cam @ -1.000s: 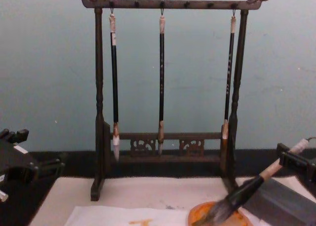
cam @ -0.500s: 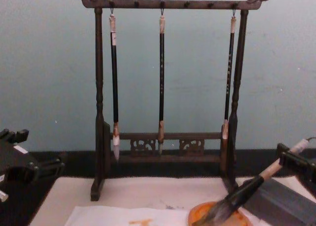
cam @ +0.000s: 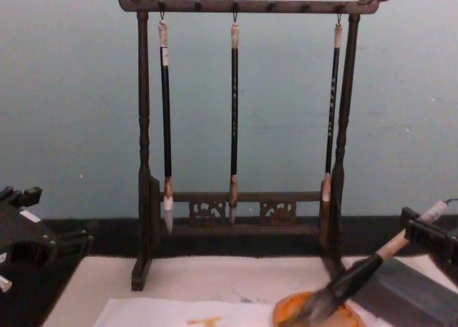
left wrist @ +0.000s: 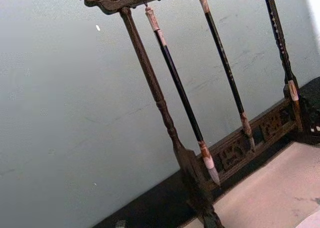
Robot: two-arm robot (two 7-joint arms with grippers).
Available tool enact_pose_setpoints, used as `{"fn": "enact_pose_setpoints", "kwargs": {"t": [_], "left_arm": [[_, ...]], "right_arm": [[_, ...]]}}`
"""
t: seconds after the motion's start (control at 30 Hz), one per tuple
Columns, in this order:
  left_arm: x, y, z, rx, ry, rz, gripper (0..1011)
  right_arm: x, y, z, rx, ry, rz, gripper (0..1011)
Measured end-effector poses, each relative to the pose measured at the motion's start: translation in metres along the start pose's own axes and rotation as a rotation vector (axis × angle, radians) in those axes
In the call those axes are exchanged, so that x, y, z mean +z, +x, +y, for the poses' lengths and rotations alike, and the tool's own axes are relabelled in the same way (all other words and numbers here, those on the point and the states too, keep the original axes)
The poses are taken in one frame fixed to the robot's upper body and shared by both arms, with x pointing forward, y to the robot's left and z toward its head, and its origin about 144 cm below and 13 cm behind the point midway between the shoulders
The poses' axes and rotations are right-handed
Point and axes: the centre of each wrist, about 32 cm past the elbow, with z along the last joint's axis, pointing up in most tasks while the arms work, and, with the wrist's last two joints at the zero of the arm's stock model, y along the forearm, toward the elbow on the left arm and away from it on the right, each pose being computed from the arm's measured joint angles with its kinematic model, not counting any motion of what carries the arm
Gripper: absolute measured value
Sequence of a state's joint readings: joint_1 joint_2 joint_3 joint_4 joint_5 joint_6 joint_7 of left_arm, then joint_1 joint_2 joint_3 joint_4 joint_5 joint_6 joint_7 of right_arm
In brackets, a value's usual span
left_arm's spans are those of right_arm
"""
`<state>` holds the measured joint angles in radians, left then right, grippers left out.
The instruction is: Pick up the brush from the inkstone, write on the paper, then place the brush back to its original position.
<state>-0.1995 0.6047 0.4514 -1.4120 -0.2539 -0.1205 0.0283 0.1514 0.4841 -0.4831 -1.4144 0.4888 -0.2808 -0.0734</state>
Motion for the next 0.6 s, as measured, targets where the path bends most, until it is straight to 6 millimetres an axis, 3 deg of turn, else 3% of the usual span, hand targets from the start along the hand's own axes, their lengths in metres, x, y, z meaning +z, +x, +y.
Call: {"fn": "enact_pose_setpoints", "kwargs": {"t": [0.6], "left_arm": [[0.0, 0.0, 0.0, 0.0, 0.0, 0.0, 1010]], "right_arm": [[0.0, 0.0, 0.0, 0.0, 0.0, 0.0, 1000]]}}
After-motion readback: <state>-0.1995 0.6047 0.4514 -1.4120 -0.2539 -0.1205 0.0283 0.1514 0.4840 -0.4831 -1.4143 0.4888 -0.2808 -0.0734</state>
